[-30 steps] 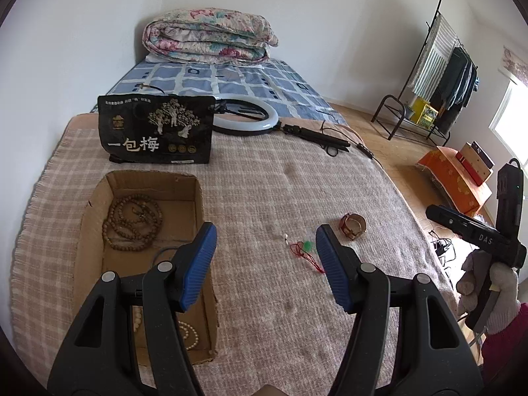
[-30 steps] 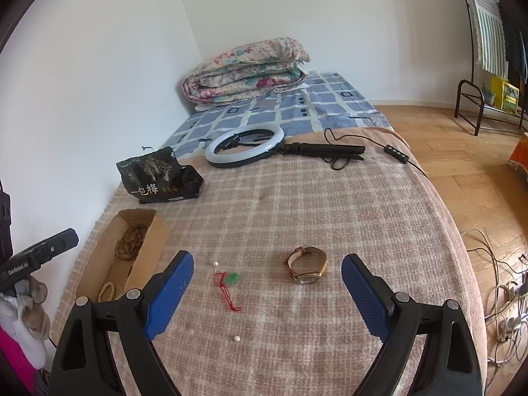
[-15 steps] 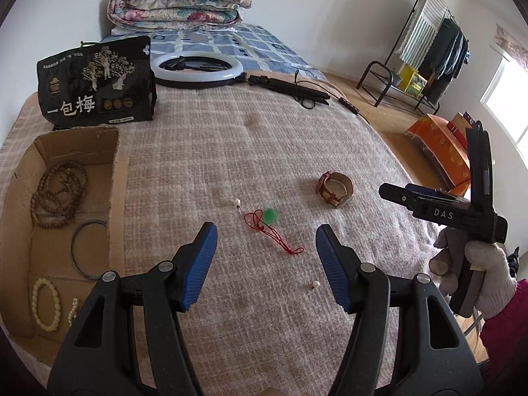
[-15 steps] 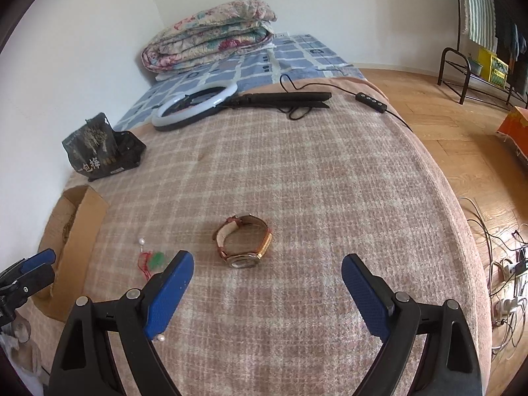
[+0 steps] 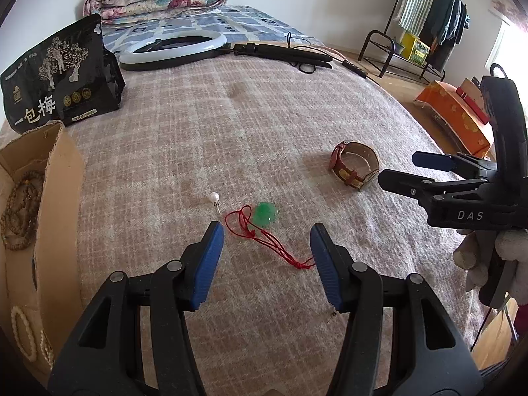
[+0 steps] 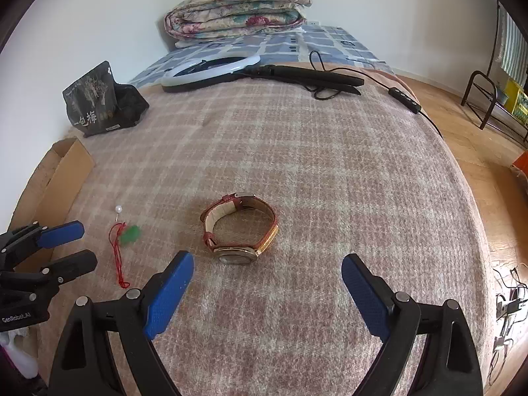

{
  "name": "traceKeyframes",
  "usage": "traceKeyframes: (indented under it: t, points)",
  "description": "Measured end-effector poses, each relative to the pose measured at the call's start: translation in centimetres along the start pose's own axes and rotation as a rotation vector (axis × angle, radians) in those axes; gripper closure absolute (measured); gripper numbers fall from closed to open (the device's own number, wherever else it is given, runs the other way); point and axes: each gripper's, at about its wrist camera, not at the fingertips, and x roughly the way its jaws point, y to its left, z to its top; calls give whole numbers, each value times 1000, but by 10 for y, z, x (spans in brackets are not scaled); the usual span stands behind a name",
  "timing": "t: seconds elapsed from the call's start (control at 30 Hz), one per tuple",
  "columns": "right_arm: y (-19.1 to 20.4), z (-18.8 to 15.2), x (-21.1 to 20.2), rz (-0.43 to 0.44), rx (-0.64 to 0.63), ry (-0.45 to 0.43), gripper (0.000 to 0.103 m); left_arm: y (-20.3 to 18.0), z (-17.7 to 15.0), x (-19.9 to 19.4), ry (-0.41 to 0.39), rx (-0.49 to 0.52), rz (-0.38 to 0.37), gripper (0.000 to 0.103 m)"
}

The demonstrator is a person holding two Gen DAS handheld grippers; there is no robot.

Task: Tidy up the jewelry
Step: 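Move the left tool toward the red-string jade pendant while the right tool approaches the watch, then close the left tool on the jade pendant while the right tool closes on the watch strap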

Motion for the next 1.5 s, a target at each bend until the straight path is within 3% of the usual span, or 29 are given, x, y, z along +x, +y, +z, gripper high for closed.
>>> traceKeyframes:
  t: [0.07, 0.17, 0.43, 0.63, 0.93, 1.13, 1.3, 1.5]
  points:
    - [1, 2, 4, 8, -7, 6, 10, -1, 2, 8, 7, 7, 6, 47]
    - [3, 5, 12, 7, -22, 24, 10, -3, 4, 19, 27, 10, 9, 60]
    - [9, 10, 27, 7, -46, 37, 10, 0, 3, 35, 43, 15, 13, 62]
    - [17, 12, 38, -16, -78, 49, 10, -2, 2, 39, 45, 42, 18, 79]
    - [23, 10, 47, -61, -113, 58, 11, -4, 1, 40, 47, 44, 5, 92]
    - [23, 12, 48, -58, -118, 53, 22, -5, 0, 39, 46, 49, 5, 97]
    - [28, 12, 45, -34, -140, 49, 42, -6, -1, 38, 46, 46, 4, 98]
    - [30, 11, 41, -42, -144, 44, 43, -7, -2, 31, 39, 45, 2, 99]
